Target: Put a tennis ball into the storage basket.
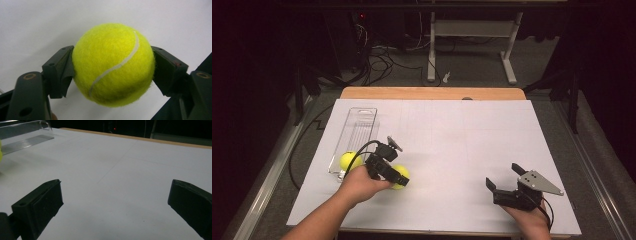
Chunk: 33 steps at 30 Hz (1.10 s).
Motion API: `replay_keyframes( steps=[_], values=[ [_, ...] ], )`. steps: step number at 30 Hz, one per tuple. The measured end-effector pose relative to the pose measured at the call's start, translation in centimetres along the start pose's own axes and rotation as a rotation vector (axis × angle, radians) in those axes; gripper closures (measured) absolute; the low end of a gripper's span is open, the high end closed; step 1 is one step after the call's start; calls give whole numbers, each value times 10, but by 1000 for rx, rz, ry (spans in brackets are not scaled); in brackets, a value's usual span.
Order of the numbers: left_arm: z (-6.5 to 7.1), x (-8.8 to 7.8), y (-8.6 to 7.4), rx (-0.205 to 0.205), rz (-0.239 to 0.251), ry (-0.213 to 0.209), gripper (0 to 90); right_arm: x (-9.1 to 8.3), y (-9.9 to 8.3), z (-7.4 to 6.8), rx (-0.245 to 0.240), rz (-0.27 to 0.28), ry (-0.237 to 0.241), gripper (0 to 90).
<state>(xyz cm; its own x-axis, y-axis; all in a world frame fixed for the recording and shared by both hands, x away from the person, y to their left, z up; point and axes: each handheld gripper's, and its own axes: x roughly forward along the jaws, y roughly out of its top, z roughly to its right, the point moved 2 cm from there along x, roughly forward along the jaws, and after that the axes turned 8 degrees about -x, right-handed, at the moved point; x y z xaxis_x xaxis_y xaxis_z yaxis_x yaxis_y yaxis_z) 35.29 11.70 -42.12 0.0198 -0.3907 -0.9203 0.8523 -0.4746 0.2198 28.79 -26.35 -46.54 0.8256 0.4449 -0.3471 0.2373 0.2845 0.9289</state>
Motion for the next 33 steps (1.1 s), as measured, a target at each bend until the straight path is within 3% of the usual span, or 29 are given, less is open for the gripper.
replay_keyframes(
  steps=[10,25,33],
  values=[
    [1,-8,3,-7,-22,-3,263,-2,1,-2,-4,14,3,3],
    [-4,-43,16,-27,-2,-5,264,-1,0,-3,-4,6,9,3],
    [-17,-67,21,-60,17,15,265,0,1,-5,-10,6,15,4]
  ],
)
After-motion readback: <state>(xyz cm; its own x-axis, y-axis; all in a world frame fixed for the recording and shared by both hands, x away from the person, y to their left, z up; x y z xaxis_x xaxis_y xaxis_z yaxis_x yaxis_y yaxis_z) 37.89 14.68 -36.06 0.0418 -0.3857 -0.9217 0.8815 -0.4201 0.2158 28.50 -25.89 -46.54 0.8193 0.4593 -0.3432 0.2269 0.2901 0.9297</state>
